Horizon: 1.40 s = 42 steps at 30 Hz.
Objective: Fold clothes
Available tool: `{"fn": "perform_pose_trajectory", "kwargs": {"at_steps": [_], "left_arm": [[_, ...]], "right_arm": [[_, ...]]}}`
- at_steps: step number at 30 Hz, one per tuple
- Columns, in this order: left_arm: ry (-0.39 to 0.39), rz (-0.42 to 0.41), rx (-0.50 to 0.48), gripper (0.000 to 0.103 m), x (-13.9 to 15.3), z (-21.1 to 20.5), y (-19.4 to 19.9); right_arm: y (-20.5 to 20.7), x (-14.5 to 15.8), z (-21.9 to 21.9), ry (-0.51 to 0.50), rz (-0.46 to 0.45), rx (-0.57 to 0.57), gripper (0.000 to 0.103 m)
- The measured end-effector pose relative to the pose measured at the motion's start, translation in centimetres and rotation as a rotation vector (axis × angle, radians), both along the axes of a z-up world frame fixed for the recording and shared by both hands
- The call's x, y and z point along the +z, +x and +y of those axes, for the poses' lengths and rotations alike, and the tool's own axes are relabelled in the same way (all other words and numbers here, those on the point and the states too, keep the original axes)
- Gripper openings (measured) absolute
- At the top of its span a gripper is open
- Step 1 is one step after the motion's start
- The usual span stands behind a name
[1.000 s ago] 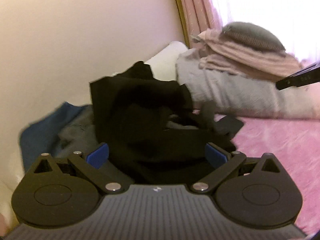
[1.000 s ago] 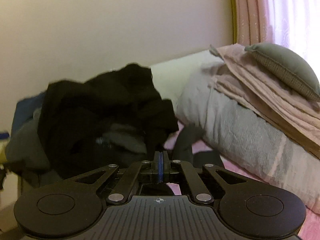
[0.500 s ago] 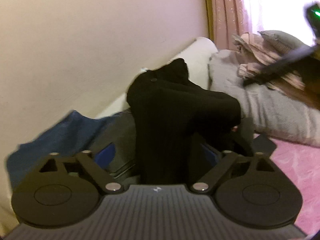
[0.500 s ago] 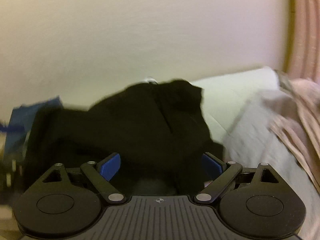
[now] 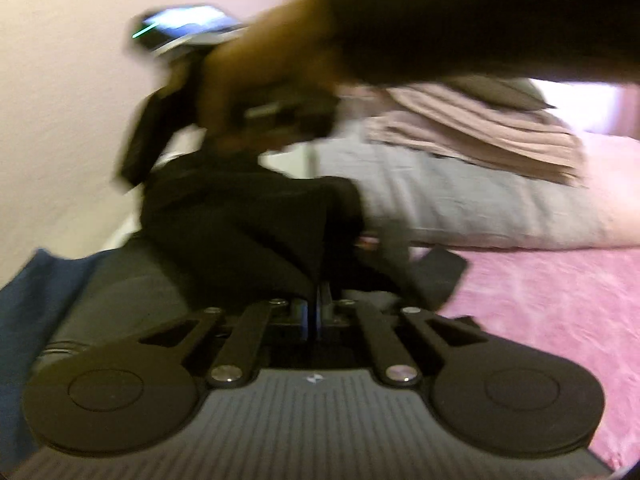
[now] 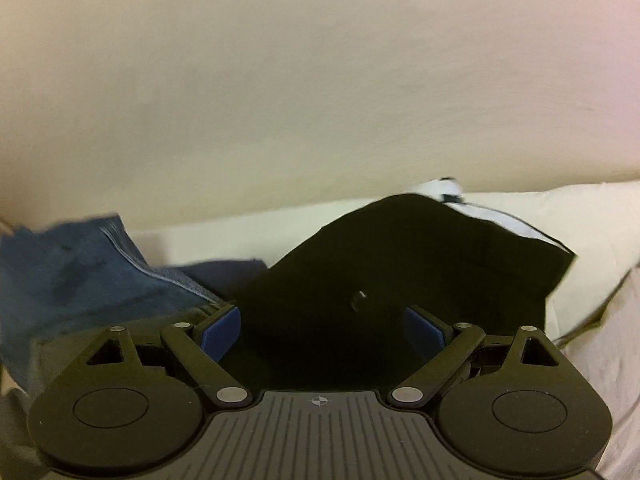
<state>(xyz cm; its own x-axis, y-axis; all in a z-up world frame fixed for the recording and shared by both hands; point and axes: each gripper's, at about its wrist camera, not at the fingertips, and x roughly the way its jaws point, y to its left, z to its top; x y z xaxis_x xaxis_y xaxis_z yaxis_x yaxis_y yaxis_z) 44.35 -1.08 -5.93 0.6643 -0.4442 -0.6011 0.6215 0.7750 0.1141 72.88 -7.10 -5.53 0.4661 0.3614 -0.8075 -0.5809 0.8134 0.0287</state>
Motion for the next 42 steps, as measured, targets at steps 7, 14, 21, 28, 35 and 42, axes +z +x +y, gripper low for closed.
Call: {"fn": "perform_pose_trajectory", "kwargs": {"at_steps": [7, 14, 21, 28, 35, 42], "left_arm": [[-0.051, -0.02, -0.05, 0.0, 0.6, -0.4, -1.0], [-0.049, -0.105, -0.109, 0.0, 2.8, -2.2, -4.4], [-0.016, -0.03, -0.212, 0.0, 1.0, -6.0, -10.5], [0.012, 0.042, -0.218, 0.0, -1.0, -6.2, -12.9], [-0.013, 0.06, -0.22, 0.0, -2.0, -5.0, -12.5], [-0.04, 0.079, -0.245, 0.0, -2.9, -4.2, -11.6]], "right_arm": [[1.5, -1.5, -2.5, 0.021, 0.055, -0.137, 0.001], [-2.8, 3.2, -13.3, 0.107, -0.064, -0.323, 0.0], [-11.6, 5.3, -17.4, 0.116, -0.07, -0.298, 0.015], [-14.6, 1.0, -11.3, 0.105, -0.001, -0.18, 0.102], [-10.0, -2.0, -6.1, 0.15, 0.017, -0.236, 0.102], [-5.1, -4.1, -3.1, 0.061, 0.012, -0.283, 0.083]]}}
